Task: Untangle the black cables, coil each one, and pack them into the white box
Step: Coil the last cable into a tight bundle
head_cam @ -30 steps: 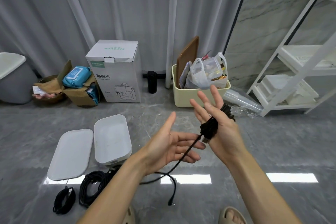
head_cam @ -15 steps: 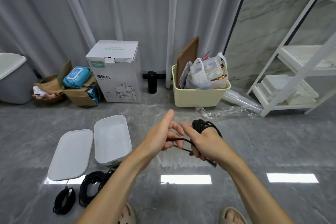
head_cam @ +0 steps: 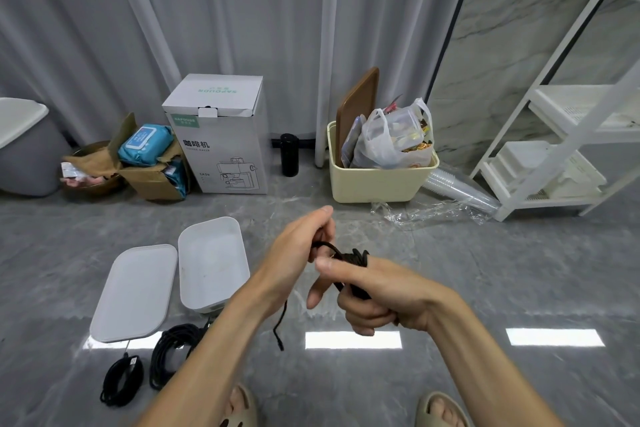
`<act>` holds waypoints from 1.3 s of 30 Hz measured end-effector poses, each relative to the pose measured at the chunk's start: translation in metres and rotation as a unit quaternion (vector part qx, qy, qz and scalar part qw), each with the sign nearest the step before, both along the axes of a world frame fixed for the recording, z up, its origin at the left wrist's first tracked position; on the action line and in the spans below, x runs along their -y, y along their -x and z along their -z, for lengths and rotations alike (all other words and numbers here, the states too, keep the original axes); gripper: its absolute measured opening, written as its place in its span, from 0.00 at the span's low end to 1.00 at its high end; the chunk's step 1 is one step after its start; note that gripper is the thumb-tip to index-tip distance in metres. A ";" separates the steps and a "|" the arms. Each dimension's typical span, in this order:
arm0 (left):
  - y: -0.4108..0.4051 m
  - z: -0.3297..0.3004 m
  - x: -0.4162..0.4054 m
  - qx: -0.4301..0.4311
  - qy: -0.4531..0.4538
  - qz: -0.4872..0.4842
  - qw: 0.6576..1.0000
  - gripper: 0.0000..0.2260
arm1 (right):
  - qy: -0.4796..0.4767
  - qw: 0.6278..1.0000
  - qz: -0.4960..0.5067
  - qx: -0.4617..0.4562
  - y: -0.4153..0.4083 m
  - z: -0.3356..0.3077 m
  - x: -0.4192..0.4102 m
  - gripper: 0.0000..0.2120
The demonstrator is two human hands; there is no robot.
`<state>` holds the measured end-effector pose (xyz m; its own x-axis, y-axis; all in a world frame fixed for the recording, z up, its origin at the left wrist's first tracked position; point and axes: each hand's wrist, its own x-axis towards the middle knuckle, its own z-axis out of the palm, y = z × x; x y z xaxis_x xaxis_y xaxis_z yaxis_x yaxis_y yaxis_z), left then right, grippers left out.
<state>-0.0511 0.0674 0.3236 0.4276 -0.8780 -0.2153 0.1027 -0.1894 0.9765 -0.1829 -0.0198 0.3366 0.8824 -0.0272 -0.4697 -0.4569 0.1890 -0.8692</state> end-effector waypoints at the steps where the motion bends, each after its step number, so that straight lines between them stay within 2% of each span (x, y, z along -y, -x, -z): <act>1: 0.001 0.000 0.000 -0.012 -0.001 0.001 1.000 0.17 | -0.023 1.000 -0.010 0.012 0.000 0.002 0.000 0.20; 4: 0.002 0.001 0.001 -0.044 0.020 -0.007 0.999 0.15 | -0.094 0.994 -0.014 0.044 0.000 0.007 0.000 0.13; 11: 0.008 0.003 0.001 -0.110 0.055 0.025 0.992 0.19 | -0.246 0.958 0.019 0.145 0.000 0.017 -0.002 0.17; 15: 0.015 0.008 0.002 -0.155 0.020 0.060 0.986 0.24 | -0.354 0.905 0.048 0.229 -0.003 0.024 -0.004 0.19; 18: 0.020 0.008 0.004 -0.155 -0.007 0.064 0.986 0.27 | -0.410 0.866 0.073 0.275 -0.005 0.025 -0.002 0.20; 23: 0.021 0.005 0.004 -0.202 0.005 0.109 0.973 0.32 | -0.487 0.807 0.132 0.308 -0.004 0.026 0.009 0.22; 27: 0.016 0.012 0.004 -0.193 -0.011 0.152 0.969 0.33 | -0.490 0.782 0.216 0.317 0.000 0.028 0.023 0.23; 35: 0.018 0.018 0.005 -0.165 -0.039 0.164 0.972 0.32 | -0.404 0.777 0.371 0.309 0.001 0.020 0.030 0.23; 39: 0.019 0.019 0.006 -0.138 -0.064 0.172 0.973 0.32 | -0.331 0.791 0.412 0.307 -0.001 0.014 0.027 0.21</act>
